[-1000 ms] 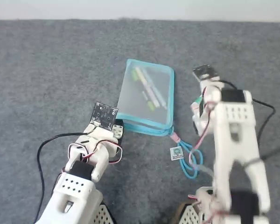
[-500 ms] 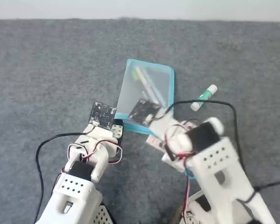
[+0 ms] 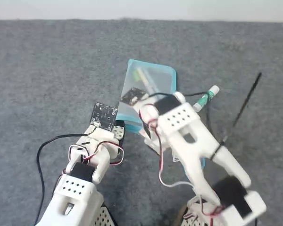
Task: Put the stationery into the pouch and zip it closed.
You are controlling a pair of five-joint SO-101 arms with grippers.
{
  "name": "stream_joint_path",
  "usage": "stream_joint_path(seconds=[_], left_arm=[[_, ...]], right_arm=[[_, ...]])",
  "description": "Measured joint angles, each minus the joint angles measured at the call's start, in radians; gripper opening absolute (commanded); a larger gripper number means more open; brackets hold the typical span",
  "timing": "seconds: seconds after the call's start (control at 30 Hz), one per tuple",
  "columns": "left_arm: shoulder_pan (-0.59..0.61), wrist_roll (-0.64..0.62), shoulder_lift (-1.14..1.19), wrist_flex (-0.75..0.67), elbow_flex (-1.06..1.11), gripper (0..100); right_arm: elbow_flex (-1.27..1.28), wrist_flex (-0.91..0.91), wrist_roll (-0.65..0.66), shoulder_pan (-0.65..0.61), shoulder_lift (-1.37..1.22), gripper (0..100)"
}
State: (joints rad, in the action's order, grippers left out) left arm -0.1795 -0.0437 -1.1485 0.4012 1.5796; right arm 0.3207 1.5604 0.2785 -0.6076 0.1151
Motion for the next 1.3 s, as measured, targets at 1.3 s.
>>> stream_joint_path(seconds=[1.3], left_arm=[[-0.035,0.028,0.000,0.000,-0.002,1]], right_arm=[[-0.807,0.198,-0.104,0.064,-0.597,17.7]])
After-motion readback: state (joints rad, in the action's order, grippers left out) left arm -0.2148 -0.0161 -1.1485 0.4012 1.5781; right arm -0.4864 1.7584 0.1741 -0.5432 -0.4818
